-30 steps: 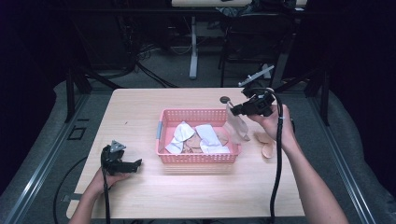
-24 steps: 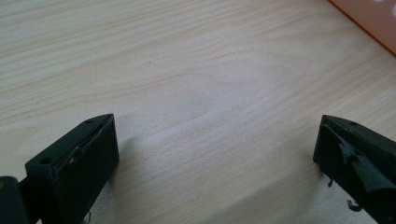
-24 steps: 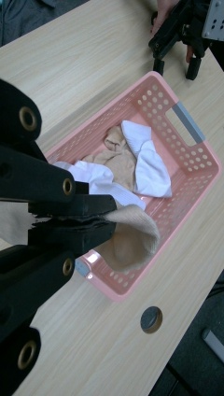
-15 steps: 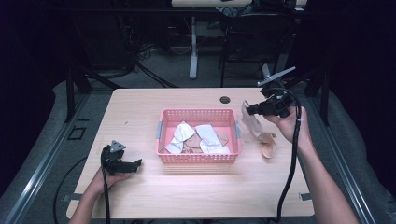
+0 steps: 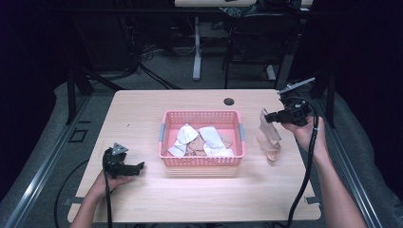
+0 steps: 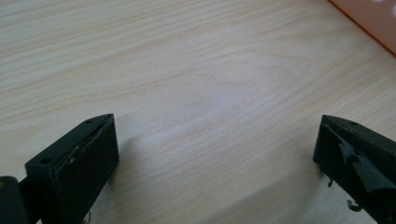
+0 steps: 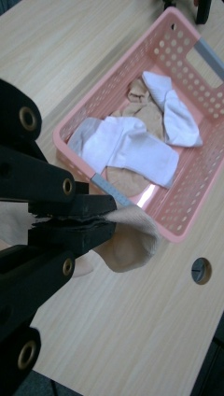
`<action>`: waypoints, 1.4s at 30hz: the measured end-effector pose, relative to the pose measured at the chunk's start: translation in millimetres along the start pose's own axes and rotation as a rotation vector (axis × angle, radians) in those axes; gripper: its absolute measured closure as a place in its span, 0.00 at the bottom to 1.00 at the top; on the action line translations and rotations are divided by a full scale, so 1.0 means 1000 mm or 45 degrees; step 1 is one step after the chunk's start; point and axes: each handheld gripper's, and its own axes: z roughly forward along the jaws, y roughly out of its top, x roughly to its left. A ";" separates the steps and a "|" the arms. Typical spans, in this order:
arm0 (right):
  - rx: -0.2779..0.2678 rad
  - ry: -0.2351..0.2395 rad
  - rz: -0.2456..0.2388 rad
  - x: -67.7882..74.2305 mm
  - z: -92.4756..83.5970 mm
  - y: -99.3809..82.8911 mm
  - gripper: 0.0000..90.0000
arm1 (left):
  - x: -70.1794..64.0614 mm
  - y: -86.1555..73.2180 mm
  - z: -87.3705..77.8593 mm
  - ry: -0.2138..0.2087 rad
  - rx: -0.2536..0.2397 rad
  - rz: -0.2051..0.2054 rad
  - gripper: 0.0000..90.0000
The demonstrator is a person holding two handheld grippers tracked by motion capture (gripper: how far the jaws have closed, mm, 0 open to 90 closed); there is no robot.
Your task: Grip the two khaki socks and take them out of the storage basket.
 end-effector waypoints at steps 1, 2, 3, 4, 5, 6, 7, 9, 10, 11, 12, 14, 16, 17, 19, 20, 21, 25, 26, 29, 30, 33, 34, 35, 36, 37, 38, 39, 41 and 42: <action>0.008 -0.002 0.010 -0.003 0.003 -0.002 0.96 | 0.000 0.000 0.000 0.000 0.000 0.000 0.00; 0.016 -0.006 0.015 -0.006 0.005 -0.003 0.96 | 0.000 0.000 0.000 0.000 0.000 -0.001 0.00; 0.028 -0.016 0.030 -0.010 0.008 -0.005 0.96 | 0.000 0.000 0.000 0.000 0.000 -0.001 0.00; 0.030 -0.015 0.037 -0.012 0.009 -0.006 0.96 | 0.000 0.000 0.000 0.000 0.000 0.000 0.00; 0.026 -0.006 0.052 -0.017 0.011 -0.007 0.96 | 0.000 0.000 0.000 0.000 0.000 0.000 0.00; 0.026 -0.006 0.052 -0.017 0.011 -0.007 0.96 | 0.000 0.000 0.000 0.000 0.000 0.000 0.00; 0.045 -0.008 0.077 -0.022 0.015 -0.010 0.96 | 0.000 0.000 0.000 -0.001 0.000 0.001 0.00; 0.053 0.002 0.095 -0.026 0.019 -0.013 0.96 | 0.000 0.000 0.000 -0.001 -0.001 -0.003 0.00; 0.063 -0.006 0.099 -0.028 0.022 -0.014 0.96 | 0.000 0.000 0.000 -0.001 -0.001 -0.003 0.00; 0.066 -0.009 0.111 -0.031 0.024 -0.016 0.96 | 0.000 0.000 0.000 -0.001 -0.001 -0.003 0.00; 0.071 -0.008 0.124 -0.033 0.026 -0.018 0.96 | 0.000 0.000 0.000 0.000 -0.001 -0.003 0.00; 0.082 -0.009 0.133 -0.037 0.029 -0.020 0.96 | 0.000 0.000 0.000 -0.001 -0.001 -0.003 0.00; 0.100 0.001 0.164 -0.042 0.033 -0.023 0.96 | 0.000 0.000 0.000 -0.001 -0.001 -0.003 0.00; 0.108 -0.001 0.182 -0.045 0.037 -0.026 0.96 | 0.000 0.000 0.000 -0.001 -0.001 -0.003 0.00; 0.131 0.009 0.193 -0.048 0.043 -0.029 0.96 | 0.000 0.000 0.000 -0.001 -0.001 -0.003 0.00; 0.131 0.009 0.193 -0.048 0.043 -0.029 0.96 | 0.000 0.000 0.000 -0.001 -0.001 -0.003 0.00; 0.156 -0.003 0.193 -0.049 0.049 -0.031 0.96 | 0.000 0.000 0.000 -0.001 -0.001 -0.003 0.00; 0.199 0.003 0.198 -0.050 0.062 -0.034 0.96 | 0.000 0.000 0.000 -0.001 -0.001 -0.003 0.00; 0.199 0.003 0.198 -0.050 0.062 -0.034 0.96 | 0.000 0.000 0.000 -0.001 -0.001 -0.003 0.00; 0.246 -0.003 0.193 -0.050 0.072 -0.037 0.96 | 0.000 0.000 0.000 -0.001 -0.001 -0.003 0.00; 0.263 0.006 0.191 -0.051 0.075 -0.037 0.96 | 0.000 0.000 0.000 0.000 -0.001 -0.003 0.00; 0.281 0.007 0.204 -0.050 0.082 -0.040 0.96 | 0.000 0.000 0.000 -0.001 -0.001 -0.003 0.00; 0.292 0.010 0.191 -0.050 0.084 -0.040 0.96 | 0.000 0.000 0.000 -0.001 -0.001 -0.003 0.00; 0.303 0.002 0.191 -0.050 0.087 -0.041 0.96 | 0.000 0.000 0.000 -0.001 -0.001 -0.002 0.00; 0.310 0.000 0.193 -0.049 0.090 -0.042 0.96 | 0.000 0.000 0.000 -0.001 -0.002 -0.003 0.00; 0.304 0.002 0.206 -0.049 0.093 -0.044 0.96 | 0.000 0.000 0.000 -0.001 -0.001 -0.003 0.00; 0.316 0.005 0.204 -0.049 0.096 -0.045 0.96 | 0.000 0.000 0.000 -0.001 0.000 0.000 0.00; 0.337 0.008 0.196 -0.049 0.099 -0.045 0.95 | 0.000 0.000 0.000 -0.001 -0.001 -0.003 0.00; 0.357 0.006 0.204 -0.048 0.106 -0.047 0.95 | 0.000 0.000 0.000 -0.001 -0.002 -0.003 0.00; 0.357 0.006 0.204 -0.048 0.106 -0.047 0.95 | 0.000 0.000 0.000 -0.001 -0.002 -0.003 0.00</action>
